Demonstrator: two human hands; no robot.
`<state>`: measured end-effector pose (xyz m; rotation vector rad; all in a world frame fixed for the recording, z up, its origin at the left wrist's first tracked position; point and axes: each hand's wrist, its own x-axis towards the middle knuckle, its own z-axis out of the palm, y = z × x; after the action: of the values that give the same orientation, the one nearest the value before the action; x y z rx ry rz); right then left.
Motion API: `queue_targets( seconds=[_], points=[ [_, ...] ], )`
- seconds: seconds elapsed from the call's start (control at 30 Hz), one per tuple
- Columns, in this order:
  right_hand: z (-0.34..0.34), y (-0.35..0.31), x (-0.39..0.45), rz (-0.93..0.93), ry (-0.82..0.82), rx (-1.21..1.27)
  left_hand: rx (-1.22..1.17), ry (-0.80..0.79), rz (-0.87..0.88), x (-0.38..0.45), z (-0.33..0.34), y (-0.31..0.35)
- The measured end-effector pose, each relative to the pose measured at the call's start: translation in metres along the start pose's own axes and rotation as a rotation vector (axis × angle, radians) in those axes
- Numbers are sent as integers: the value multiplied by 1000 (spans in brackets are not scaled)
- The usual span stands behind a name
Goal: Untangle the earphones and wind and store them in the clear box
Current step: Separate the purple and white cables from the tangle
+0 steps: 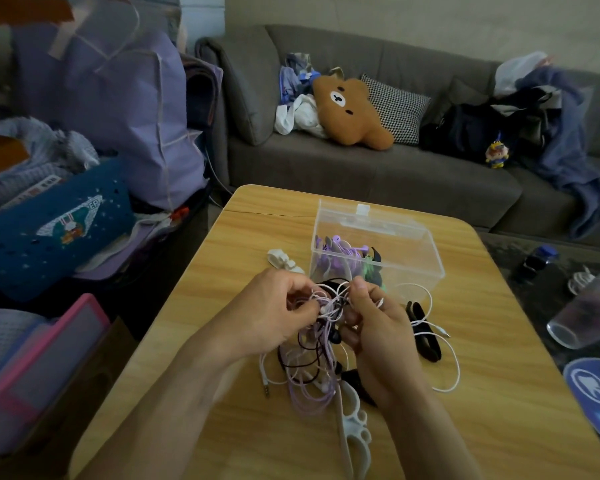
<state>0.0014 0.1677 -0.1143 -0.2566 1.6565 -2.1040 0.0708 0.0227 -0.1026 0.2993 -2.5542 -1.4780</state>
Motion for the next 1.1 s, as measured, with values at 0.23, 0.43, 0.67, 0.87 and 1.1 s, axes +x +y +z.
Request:
queue_targets(
  seconds=[0.23,0.43,0.67,0.87,1.1],
  points=[
    [-3,-5,5,89,-63,71,42,8,-3,2,1,-6],
    [0,-7,-4,-39,-204,-175,115,135,-13,1,1,-6],
    [-3,-11,-3,-175,-156,-358,-155,201,31,-1,8,5],
    [-11,-10,2,-106,-122,-328,-251,64,59,-2,9,4],
    [-23,-14,14,-140,-45,-376,-55,94,10,-1,24,0]
  ],
)
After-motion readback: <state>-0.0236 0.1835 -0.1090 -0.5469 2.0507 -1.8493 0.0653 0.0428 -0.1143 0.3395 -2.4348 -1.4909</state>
